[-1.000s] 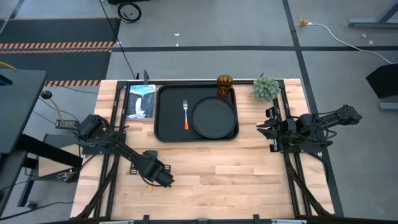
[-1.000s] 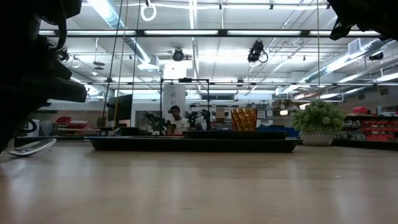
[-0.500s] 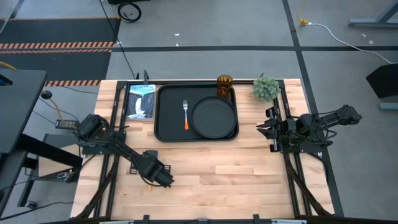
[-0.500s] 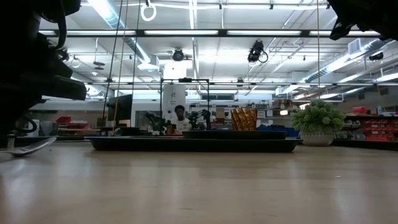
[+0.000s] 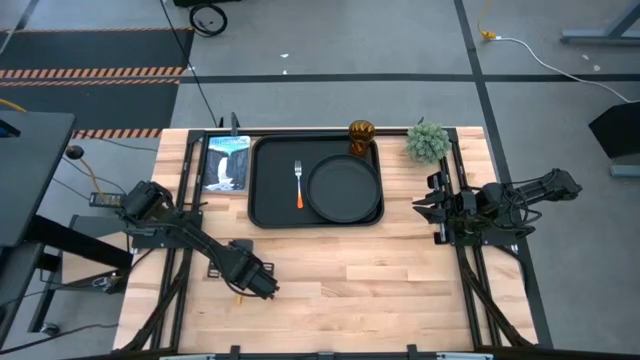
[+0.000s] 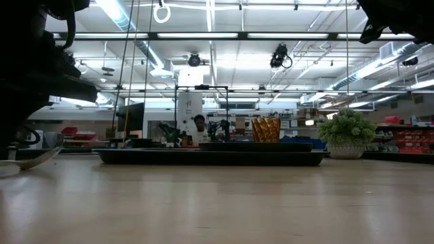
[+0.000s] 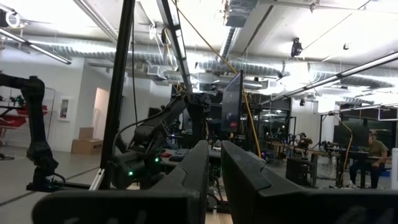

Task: Pick and place plate/cup/fork/spoon on tray
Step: Put the yellow spoon on the black serving tray to the left side of the black plate

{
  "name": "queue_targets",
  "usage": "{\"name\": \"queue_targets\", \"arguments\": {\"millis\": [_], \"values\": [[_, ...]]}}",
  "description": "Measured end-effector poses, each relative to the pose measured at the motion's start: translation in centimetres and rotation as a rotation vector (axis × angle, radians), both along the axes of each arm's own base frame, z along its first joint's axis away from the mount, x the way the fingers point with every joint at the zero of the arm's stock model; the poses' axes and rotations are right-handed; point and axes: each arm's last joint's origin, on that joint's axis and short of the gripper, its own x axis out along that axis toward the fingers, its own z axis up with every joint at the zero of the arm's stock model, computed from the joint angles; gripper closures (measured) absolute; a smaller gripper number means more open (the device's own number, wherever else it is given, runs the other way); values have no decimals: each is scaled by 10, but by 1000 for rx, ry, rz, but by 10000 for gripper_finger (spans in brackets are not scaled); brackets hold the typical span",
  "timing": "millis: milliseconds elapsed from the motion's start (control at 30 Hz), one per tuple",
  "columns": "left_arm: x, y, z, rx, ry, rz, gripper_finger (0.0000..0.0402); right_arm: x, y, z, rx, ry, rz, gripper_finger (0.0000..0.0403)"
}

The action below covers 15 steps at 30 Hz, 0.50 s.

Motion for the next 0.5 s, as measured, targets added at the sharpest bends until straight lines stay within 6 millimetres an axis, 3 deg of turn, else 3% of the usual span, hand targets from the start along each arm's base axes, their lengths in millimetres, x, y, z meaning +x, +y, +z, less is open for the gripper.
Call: {"name": "queue_targets", "arguments": {"millis": [233, 500], "values": [[4, -2, -2, -21, -29, -23, 350, 0, 0, 1, 1, -7, 3, 353], [1, -1, -2, -7, -3, -36, 289, -1, 0, 2, 1, -23, 9, 353]]}}
